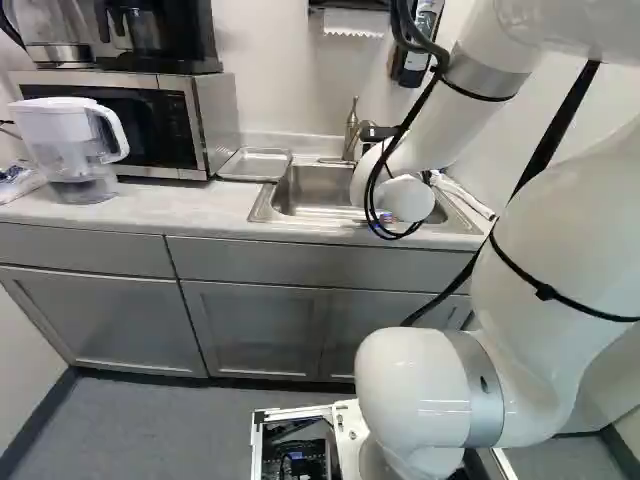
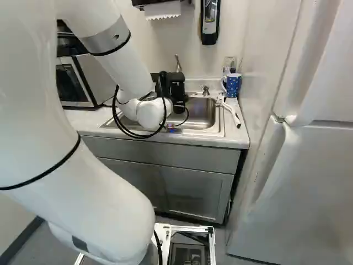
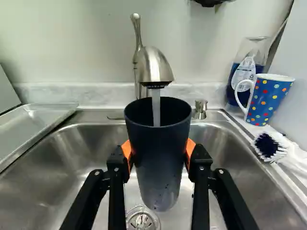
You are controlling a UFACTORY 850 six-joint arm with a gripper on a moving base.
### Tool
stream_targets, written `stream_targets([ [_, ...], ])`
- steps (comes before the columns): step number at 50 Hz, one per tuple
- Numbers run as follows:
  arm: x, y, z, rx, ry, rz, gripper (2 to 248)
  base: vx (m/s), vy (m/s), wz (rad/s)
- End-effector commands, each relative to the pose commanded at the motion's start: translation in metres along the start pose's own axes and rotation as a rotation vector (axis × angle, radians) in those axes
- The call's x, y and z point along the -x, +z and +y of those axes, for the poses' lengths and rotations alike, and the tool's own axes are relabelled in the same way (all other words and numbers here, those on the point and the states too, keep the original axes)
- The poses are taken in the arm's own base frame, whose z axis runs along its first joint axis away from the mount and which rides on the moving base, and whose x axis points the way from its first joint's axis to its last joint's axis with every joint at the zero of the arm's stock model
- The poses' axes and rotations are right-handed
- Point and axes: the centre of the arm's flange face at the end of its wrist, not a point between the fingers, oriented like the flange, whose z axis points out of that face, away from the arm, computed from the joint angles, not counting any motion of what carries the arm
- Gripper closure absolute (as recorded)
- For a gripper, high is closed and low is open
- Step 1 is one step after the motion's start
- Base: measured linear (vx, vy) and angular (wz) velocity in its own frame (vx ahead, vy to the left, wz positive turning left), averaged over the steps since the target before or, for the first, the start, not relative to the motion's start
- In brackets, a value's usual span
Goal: Rinse the cup and place it in the tray
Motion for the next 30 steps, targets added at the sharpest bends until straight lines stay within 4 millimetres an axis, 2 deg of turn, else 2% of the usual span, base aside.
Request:
stream_targets([
  [30,0.0,0.0,0.0,0.0,0.0,0.0,126,0.0,0.0,0.0],
])
